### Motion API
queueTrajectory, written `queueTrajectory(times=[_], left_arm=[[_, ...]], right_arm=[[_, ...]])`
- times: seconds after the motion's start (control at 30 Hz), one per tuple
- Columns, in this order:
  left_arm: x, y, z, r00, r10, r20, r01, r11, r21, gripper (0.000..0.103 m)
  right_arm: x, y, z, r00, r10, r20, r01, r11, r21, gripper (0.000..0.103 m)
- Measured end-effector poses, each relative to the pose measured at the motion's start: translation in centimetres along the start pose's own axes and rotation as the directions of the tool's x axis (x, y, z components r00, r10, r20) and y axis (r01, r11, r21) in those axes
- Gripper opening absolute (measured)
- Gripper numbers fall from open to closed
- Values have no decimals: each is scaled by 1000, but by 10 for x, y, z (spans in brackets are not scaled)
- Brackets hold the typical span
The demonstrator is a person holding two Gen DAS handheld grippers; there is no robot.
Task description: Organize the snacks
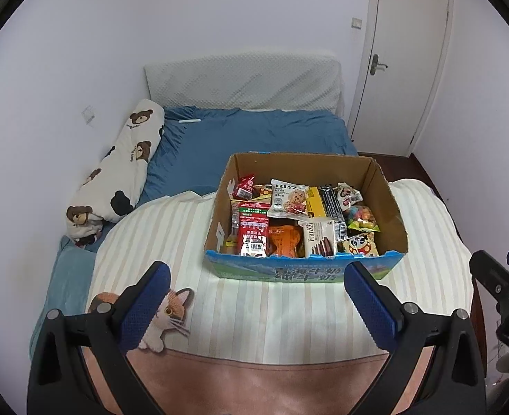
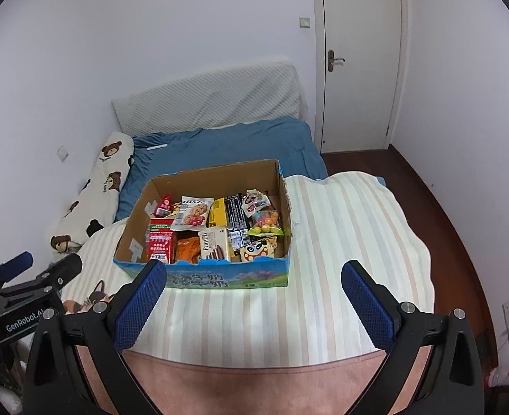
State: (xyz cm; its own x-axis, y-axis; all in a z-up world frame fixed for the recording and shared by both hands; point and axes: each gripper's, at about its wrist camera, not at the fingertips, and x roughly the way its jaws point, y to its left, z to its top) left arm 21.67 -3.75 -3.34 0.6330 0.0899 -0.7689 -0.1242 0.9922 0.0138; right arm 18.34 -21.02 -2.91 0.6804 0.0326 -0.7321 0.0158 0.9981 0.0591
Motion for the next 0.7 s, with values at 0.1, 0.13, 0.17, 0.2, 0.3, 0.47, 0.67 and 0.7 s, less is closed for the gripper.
queueTrajectory(times=[0.1,0.13,0.17,0.2,0.3,0.47,0.67,0.7], left_arm=[[14,-3,4,1000,2,-21,-1,1000,3,103],[18,-4,5,1000,5,-25,-5,1000,6,103],[23,-5,6,999,8,-31,-7,1000,10,103],[27,-5,7,999,9,-38,-8,1000,11,103],[35,-6,10,999,12,-47,-12,1000,15,103],[38,-7,13,999,6,-46,-6,1000,15,103],[42,-9,16,999,-4,-50,5,1000,14,103],[43,-9,16,999,-4,-49,5,1000,15,103]], right_arm=[[18,-1,6,1000,-18,-16,18,1000,-1,103],[22,-1,8,1000,-22,-21,23,1000,1,103],[29,-1,9,999,-27,-29,27,1000,0,103],[33,-1,11,999,-30,-35,31,1000,2,103],[45,0,13,998,-37,-48,37,999,0,103],[54,2,15,997,-48,-60,48,999,-2,103],[56,4,15,996,-61,-60,60,998,-6,103],[56,5,15,996,-62,-61,62,998,-5,103]])
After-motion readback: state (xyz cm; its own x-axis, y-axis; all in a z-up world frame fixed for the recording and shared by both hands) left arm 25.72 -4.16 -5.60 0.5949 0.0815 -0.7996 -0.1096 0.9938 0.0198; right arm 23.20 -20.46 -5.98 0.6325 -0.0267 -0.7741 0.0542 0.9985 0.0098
